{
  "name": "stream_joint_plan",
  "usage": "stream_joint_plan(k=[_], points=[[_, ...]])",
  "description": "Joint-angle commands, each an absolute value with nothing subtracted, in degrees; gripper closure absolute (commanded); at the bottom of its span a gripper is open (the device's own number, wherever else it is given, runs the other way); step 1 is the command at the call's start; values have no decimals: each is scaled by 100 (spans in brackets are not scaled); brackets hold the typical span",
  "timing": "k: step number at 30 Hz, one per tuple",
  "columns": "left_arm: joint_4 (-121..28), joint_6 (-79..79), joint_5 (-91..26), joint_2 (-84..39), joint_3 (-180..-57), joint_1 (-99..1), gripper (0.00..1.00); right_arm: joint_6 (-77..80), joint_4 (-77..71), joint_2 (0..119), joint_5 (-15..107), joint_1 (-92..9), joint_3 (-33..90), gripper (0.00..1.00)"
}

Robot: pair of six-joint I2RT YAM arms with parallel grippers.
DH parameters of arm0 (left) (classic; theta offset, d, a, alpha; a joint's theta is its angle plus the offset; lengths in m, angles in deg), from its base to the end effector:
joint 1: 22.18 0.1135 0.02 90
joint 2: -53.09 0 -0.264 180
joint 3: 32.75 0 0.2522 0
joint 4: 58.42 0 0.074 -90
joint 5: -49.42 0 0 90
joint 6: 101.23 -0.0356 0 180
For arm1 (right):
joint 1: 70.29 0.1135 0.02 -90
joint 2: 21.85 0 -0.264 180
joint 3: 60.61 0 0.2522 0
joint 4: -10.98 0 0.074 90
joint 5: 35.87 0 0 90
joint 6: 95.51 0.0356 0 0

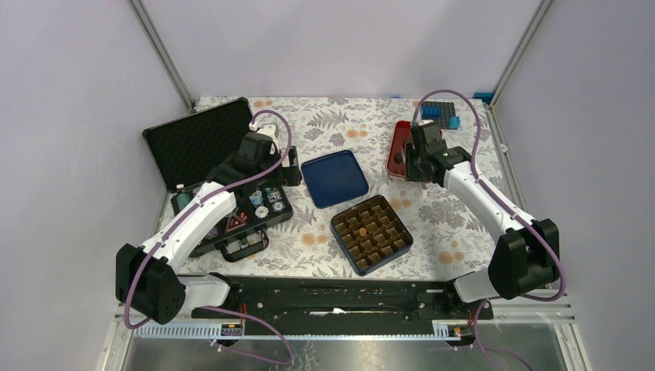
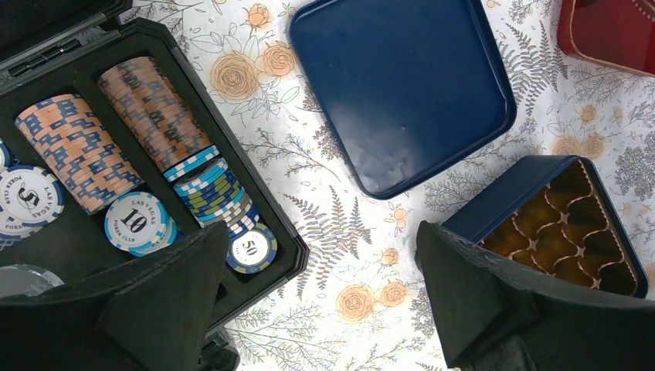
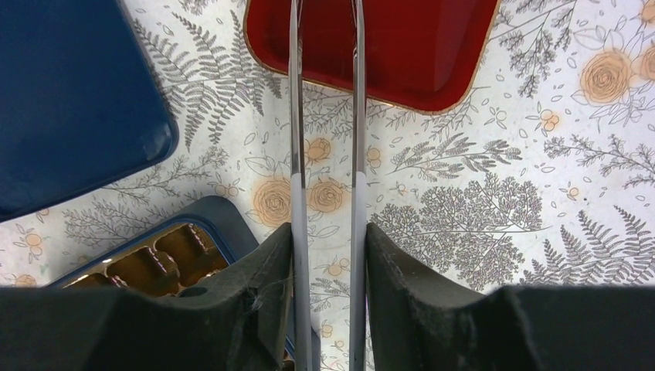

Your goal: Pack the chocolate

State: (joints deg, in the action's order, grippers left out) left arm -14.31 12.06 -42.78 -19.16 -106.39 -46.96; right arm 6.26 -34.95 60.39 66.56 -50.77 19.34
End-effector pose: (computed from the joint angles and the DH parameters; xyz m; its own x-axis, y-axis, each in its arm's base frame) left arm 0.2477 -0.1128 0.2967 -0.7212 -0.1022 -0.6851 0.1176 0.9566 -0.2666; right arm 0.2936 0.0960 0.2839 -0.7271 -0.0464 -0.6850 -0.0437 0.9988 -0.0212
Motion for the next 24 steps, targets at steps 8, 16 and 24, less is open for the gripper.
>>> stream_joint_plan(k=[8,16,24], points=[[-1583,1127,-4296,-1966,-10714,-4679,1,594,-3005,5971,6484,-5097,1682,55],[-1584,1129,-4321,-1976,-10705,-4679,1,574,-2855,6118,6325,-5095,1663,55],[-1591,1127,-4295,-2067,-10742,-4679,1,511,-2801,6361,6469,-5091,1690,55]])
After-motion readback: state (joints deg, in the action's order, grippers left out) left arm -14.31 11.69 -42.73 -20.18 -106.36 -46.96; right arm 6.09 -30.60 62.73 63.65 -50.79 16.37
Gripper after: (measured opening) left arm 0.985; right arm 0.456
